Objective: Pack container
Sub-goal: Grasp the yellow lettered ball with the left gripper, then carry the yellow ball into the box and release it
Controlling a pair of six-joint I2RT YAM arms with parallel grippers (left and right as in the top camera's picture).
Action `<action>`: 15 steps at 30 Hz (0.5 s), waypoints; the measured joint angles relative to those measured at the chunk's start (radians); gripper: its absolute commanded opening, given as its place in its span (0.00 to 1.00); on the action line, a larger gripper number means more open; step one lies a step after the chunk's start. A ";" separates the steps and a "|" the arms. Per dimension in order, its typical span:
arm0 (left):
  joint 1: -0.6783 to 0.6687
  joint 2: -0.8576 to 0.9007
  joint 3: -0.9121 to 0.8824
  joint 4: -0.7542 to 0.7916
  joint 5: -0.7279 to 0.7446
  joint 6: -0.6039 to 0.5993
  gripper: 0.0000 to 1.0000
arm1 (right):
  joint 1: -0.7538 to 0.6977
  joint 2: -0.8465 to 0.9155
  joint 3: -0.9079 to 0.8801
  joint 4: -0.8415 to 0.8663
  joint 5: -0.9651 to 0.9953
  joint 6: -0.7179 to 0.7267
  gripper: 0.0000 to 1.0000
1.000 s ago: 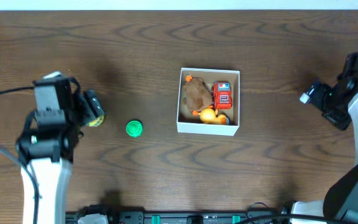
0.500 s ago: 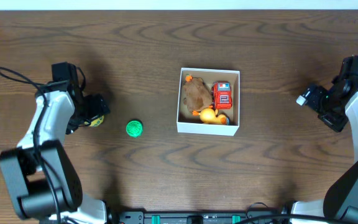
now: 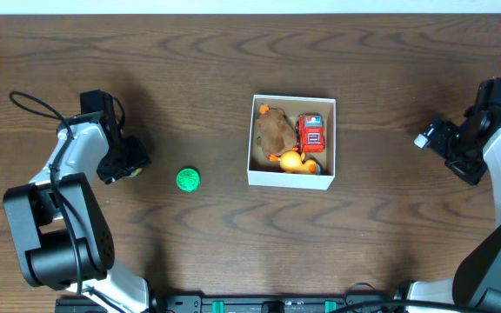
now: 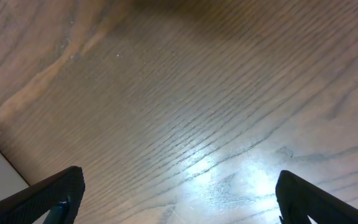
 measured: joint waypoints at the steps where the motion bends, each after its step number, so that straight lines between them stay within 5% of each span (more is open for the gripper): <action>1: 0.000 0.000 0.000 0.002 0.000 0.000 0.54 | 0.000 0.000 0.000 0.000 0.000 -0.002 0.99; 8: -0.002 -0.059 0.000 0.004 0.003 0.000 0.47 | 0.000 0.000 0.000 0.000 0.000 -0.003 0.99; 15: -0.101 -0.330 0.018 -0.020 0.030 0.000 0.44 | 0.000 0.000 0.000 0.002 0.000 -0.003 0.99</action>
